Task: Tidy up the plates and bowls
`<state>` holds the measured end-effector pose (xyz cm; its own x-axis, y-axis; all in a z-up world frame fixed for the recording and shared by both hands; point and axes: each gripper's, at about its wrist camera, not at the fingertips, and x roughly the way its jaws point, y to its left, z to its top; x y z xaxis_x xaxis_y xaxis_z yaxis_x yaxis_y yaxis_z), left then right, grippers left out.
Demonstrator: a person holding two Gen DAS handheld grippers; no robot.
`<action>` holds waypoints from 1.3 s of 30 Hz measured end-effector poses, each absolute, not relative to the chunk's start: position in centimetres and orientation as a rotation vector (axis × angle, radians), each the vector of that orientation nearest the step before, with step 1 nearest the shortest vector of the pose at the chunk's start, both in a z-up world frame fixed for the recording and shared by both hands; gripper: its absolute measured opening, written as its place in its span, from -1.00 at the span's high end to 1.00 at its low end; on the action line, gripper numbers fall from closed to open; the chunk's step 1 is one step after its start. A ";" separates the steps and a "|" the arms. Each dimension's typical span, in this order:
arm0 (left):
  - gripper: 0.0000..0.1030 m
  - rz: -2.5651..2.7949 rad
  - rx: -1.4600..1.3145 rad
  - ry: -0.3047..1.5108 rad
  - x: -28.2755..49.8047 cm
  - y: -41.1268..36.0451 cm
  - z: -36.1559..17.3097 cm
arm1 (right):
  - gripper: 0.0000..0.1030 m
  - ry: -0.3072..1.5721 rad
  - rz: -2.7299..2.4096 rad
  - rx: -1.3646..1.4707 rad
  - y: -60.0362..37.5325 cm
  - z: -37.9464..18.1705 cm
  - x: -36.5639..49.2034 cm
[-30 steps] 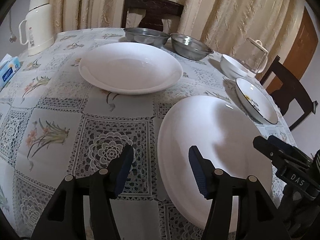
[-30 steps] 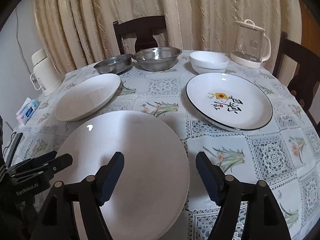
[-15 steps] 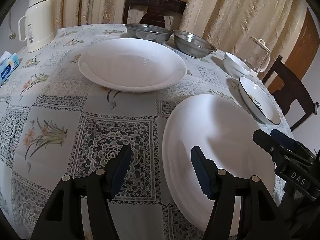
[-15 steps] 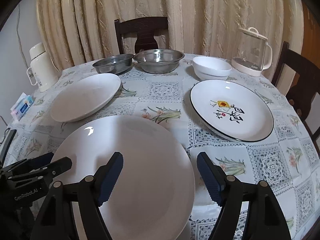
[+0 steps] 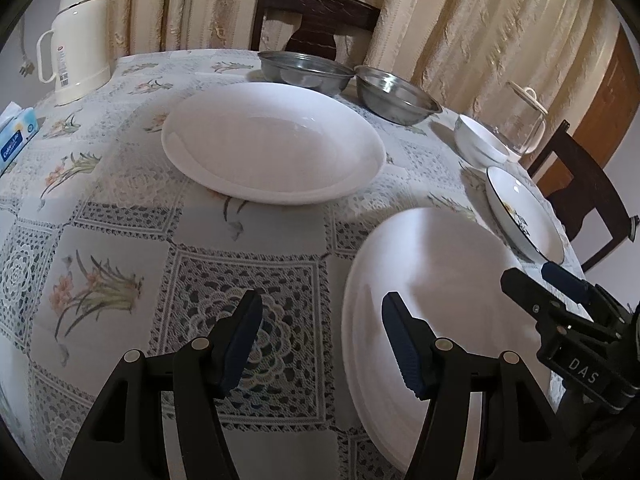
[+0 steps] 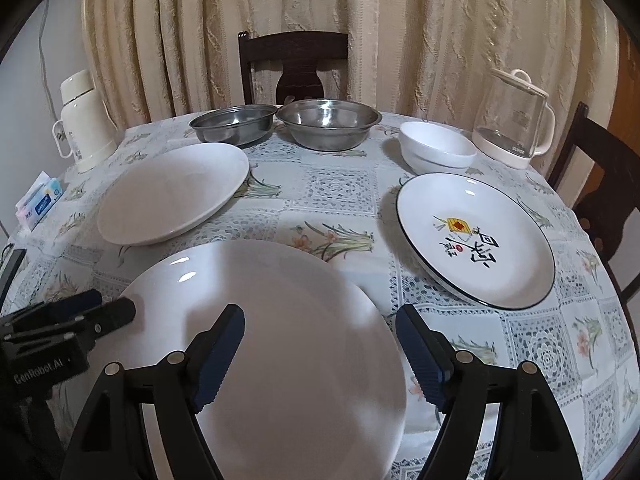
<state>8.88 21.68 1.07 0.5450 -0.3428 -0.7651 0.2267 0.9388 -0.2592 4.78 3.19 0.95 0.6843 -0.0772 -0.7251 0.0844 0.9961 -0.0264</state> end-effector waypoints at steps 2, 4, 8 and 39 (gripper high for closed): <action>-0.23 -0.332 -0.143 0.931 9.2 22.1 1.2 | -0.58 0.815 -0.085 -0.002 3.6 1.0 5.1; -0.23 -0.321 -0.150 0.925 9.6 22.6 1.4 | -0.59 0.819 -0.078 -0.009 3.9 1.0 5.4; -0.25 -0.297 -0.163 0.912 10.5 23.6 1.8 | -0.60 0.830 -0.064 -0.017 4.5 1.0 6.2; -0.28 -0.264 -0.419 0.916 19.8 32.6 1.6 | -0.62 0.962 0.055 0.034 7.9 0.5 13.8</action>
<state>19.78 32.64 1.58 0.5849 -0.3940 -0.7090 0.0438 0.8882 -0.4574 13.85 7.90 0.50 0.5705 0.0626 -0.8189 -0.0320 0.9980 0.0540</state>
